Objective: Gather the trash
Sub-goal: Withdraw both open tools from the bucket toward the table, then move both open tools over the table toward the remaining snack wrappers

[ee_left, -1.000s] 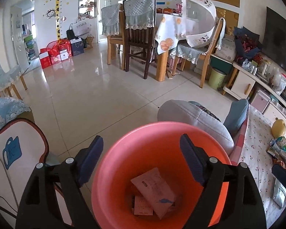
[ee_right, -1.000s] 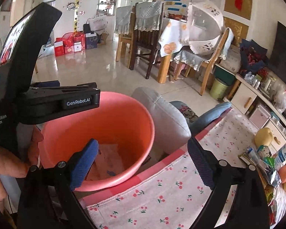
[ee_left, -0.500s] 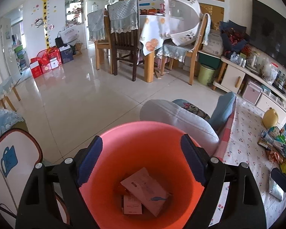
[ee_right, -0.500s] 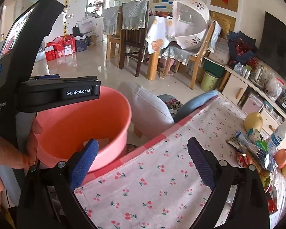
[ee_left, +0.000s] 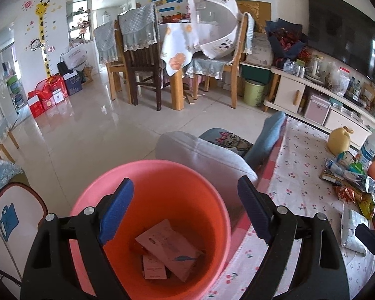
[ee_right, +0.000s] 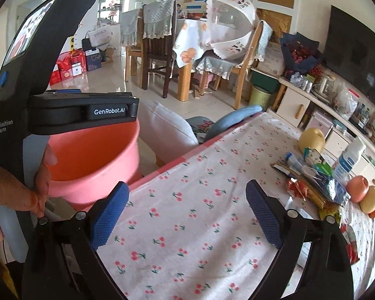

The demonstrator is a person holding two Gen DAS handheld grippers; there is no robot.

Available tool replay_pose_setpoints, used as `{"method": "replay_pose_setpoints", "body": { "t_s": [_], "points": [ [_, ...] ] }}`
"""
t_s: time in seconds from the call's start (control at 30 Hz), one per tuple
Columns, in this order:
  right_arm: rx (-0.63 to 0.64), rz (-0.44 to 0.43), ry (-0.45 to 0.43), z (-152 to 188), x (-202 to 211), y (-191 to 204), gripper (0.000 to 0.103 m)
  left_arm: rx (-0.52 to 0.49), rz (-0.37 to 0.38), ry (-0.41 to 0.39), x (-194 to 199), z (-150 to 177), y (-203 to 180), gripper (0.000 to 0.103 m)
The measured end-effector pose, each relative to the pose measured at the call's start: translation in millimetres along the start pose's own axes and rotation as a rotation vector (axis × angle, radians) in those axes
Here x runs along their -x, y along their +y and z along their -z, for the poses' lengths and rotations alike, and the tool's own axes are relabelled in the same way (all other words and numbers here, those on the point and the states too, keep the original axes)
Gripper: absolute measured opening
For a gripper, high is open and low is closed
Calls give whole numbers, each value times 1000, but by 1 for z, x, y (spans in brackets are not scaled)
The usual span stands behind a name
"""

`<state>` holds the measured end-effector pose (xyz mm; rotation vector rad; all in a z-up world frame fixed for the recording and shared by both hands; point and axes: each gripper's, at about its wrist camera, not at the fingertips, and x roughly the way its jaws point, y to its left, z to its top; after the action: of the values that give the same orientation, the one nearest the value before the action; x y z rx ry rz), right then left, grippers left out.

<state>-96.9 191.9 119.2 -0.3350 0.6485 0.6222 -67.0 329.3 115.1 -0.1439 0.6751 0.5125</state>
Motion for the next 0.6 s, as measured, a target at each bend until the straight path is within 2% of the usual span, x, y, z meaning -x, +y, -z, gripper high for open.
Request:
{"method": "replay_pose_setpoints", "body": {
  "t_s": [0.4,0.6],
  "points": [
    [-56,32,-3,17,13,-31,94,-88,22,-2,8,6,-49,87],
    [-82,56,-5,27,21,-50,94,-142,34,-10,13,10,-78,91]
  ]
}}
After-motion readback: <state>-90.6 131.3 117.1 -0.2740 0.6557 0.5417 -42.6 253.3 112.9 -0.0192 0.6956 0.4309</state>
